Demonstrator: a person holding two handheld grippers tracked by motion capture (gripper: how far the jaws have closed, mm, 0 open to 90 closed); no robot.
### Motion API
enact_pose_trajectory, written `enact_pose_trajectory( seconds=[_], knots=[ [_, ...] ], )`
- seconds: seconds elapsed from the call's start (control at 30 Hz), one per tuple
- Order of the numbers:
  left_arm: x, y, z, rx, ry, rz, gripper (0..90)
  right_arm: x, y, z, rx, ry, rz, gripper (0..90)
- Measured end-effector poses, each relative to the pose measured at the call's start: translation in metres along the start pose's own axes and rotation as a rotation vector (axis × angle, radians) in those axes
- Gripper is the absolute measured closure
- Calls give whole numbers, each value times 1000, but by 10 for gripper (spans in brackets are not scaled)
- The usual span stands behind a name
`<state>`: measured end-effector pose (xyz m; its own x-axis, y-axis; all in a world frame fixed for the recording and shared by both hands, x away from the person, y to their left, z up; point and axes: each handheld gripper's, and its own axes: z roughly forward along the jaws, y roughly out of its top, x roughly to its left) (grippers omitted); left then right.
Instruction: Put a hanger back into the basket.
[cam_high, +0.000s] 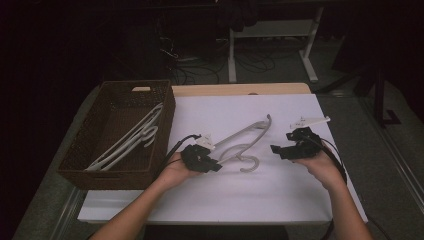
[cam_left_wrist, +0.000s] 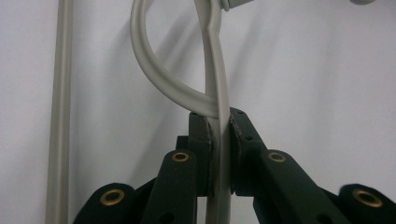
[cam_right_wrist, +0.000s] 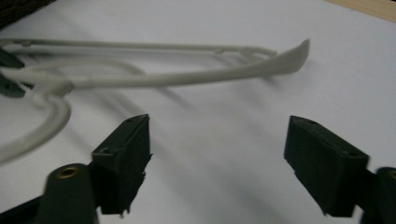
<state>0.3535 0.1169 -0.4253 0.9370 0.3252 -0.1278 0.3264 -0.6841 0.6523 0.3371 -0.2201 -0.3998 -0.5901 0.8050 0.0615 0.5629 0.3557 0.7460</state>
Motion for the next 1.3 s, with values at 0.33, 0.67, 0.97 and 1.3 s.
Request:
enact_pose_trajectory(
  seconds=[0.33, 0.67, 0.97, 1.3],
  knots=[
    [1, 16, -25, -42, 24, -55, 819, 25, -24, 4, -8, 23, -27, 30],
    [3, 51, -67, -82, 33, -85, 818, 39, -44, 2, -34, 44, -43, 0],
    [8, 66, -109, -90, 47, -86, 818, 44, -56, 1, -33, 52, -42, 0],
    [21, 59, -170, -107, 90, -71, 818, 44, -55, 2, -42, 46, -42, 0]
  ],
)
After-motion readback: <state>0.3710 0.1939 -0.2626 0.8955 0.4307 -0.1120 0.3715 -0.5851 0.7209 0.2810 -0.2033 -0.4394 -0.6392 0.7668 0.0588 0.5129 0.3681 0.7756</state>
